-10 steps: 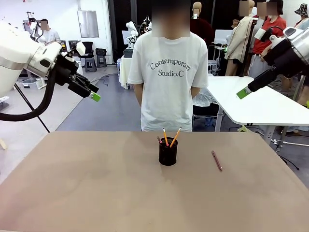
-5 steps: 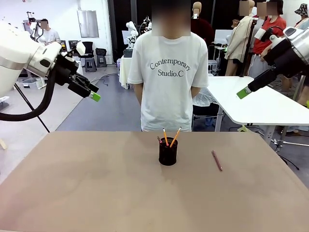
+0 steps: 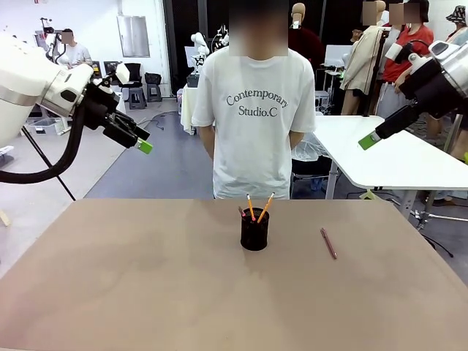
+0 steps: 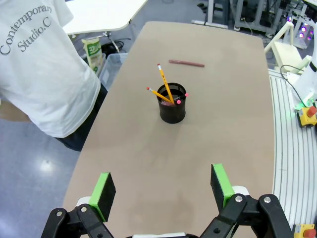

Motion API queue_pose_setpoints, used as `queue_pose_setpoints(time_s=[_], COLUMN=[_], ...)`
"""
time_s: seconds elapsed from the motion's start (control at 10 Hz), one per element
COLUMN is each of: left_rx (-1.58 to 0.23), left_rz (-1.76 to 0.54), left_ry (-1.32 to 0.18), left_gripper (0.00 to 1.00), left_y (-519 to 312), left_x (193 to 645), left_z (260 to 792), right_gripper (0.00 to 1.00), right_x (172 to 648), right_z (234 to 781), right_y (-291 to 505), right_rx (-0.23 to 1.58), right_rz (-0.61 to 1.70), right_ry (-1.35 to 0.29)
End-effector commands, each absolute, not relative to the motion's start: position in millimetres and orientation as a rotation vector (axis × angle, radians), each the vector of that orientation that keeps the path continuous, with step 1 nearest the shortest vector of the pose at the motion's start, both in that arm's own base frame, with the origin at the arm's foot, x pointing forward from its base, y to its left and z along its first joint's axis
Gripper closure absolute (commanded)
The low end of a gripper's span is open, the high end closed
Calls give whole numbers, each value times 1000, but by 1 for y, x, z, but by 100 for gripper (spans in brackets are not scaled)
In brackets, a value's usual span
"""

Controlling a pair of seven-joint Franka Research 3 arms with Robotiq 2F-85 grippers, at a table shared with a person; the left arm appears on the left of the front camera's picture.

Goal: Place the pens into the pen holder.
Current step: Pick up a writing instrument from the table and place it into the Pen holder.

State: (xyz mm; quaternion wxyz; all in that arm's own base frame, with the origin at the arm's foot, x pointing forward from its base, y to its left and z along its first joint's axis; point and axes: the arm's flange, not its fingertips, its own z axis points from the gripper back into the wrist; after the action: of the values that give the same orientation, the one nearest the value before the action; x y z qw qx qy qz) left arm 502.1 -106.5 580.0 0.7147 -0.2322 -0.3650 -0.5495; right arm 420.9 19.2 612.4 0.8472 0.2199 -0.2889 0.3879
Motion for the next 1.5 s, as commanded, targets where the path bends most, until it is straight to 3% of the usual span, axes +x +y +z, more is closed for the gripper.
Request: queue_pose_setpoints(time_s=[0.0,0.5,0.8,1.0,1.4], left_rx=[-509,-509,-509,-509,-509], left_rz=[-1214,-1214,-1214,-1214,-1214], left_ry=[-810,-810,-810,-810,-810], left_gripper=[0,0,0,0,0], left_y=[-105,-105,-105,-105,-105], left_x=[503,503,503,503,503], left_z=[581,581,581,581,581], right_gripper=[0,0,0,0,0], right_x=[421,439,451,452,457], right_z=[613,589,560,542,493], right_y=[20,25,29,33,48], right_rx=[485,374,108,41,-41], right_rz=[822,641,603,574,291], right_ry=[-621,-465,-413,-373,-272])
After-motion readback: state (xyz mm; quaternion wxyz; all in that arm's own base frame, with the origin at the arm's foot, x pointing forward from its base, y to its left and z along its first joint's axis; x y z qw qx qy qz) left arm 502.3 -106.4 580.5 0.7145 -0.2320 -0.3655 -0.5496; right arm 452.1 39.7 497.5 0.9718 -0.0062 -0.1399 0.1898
